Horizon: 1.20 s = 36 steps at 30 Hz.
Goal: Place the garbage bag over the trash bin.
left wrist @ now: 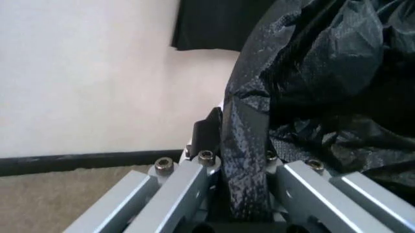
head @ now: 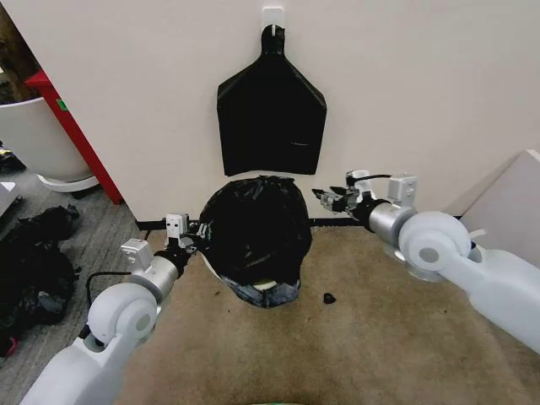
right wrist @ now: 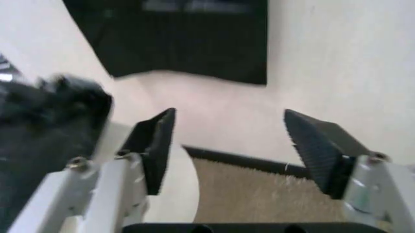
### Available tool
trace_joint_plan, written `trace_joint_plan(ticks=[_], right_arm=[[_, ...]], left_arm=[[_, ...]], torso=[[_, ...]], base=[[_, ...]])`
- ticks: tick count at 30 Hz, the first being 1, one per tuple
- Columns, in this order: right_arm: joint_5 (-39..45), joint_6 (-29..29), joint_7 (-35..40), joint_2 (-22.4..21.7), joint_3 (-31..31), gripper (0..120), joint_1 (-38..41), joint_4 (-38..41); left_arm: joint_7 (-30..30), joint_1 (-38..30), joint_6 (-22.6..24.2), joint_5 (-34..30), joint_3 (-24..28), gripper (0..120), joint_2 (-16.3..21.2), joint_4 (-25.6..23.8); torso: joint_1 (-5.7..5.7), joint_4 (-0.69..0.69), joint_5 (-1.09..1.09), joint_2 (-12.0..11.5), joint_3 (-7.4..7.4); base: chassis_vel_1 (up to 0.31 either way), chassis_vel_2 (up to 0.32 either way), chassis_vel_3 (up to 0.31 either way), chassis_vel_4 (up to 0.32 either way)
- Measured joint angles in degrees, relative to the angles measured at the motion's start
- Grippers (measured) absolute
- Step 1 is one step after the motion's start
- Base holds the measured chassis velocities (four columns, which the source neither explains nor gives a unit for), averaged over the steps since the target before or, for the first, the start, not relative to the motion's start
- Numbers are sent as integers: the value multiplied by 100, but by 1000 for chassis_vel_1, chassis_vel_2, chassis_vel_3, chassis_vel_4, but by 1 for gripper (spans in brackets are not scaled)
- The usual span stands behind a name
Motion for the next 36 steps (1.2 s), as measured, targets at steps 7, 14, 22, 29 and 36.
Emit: trace_joint_plan(ticks=[7,14,22,29,36], right_arm=[[120,-53,635,184,369,93,-344,1038],[-513,-438,945,451,63,100,-719,1533],[-1123,-584,932,940,-237,100,-763,1235],[-1042,-584,1019,1115,-286,98,-769,1053],[-1042,-579,1019,1167,-323,86,-776,892]], left_arm=[[-595,-261,2,32,133,1,-11,82],[-938,-460,81,172,272,1,-6,30],[-917,-439,78,441,367,1,18,-78],[-857,-464,77,501,389,1,11,-90],[-798,-507,82,509,401,1,21,-90]], torso=[[0,2,-2,0,0],[0,1,-2,0,0],[0,2,-2,0,0],[0,1,-2,0,0],[0,1,-2,0,0]], base=[[0,0,0,0],[0,0,0,0],[0,0,0,0],[0,0,0,0],[0,0,0,0]])
